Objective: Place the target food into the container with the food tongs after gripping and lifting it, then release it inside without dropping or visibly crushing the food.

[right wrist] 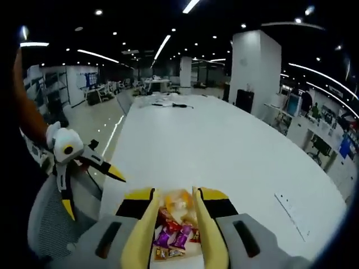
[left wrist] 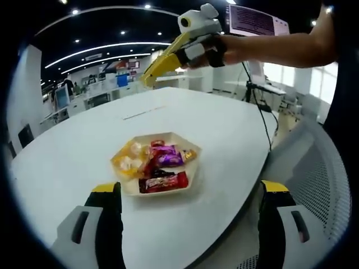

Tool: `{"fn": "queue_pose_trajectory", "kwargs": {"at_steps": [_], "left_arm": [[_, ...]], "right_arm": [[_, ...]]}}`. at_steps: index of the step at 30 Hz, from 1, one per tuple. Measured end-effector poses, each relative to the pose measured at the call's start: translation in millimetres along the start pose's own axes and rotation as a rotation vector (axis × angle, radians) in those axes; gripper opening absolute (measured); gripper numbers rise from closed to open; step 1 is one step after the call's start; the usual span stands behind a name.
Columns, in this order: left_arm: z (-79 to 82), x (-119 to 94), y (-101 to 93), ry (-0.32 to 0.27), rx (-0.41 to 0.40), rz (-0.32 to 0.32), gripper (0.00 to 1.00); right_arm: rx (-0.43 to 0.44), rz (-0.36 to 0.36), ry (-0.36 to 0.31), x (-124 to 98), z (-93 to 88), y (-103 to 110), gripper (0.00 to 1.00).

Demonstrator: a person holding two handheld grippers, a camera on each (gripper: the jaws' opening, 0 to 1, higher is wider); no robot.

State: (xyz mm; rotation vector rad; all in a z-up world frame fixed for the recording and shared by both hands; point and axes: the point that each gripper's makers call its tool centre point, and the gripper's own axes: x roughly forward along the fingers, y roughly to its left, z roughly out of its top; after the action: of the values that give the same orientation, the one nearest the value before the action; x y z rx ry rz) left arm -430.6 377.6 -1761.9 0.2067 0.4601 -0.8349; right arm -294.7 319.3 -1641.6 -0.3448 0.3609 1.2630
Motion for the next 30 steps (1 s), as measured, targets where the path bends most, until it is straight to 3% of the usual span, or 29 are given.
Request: {"fn": "queue_pose_trajectory", "kwargs": {"at_steps": [5, 13, 20, 22, 30], "left_arm": [[-1.4, 1, -1.8, 0.008, 0.004, -0.008, 0.98], [4.0, -2, 6.4, -0.017, -0.030, 0.017, 0.99], [3.4, -2, 1.1, -0.011, 0.001, -0.021, 0.98], [9.7, -5, -0.1, -0.045, -0.032, -0.056, 0.99], [25.3, -18, 8.2, -0.091, -0.007, -0.037, 0.98]], "right_arm": [[0.026, -0.007, -0.068, -21, 4.1, 4, 0.29], [0.000, -0.048, -0.129, -49, -6.5, 14, 0.29], [0.039, -0.045, -0.207, -70, -19.0, 27, 0.29], [0.046, -0.047, -0.211, -74, -24.8, 30, 0.29], [0.081, -0.045, -0.250, -88, -40.2, 54, 0.29]]}}
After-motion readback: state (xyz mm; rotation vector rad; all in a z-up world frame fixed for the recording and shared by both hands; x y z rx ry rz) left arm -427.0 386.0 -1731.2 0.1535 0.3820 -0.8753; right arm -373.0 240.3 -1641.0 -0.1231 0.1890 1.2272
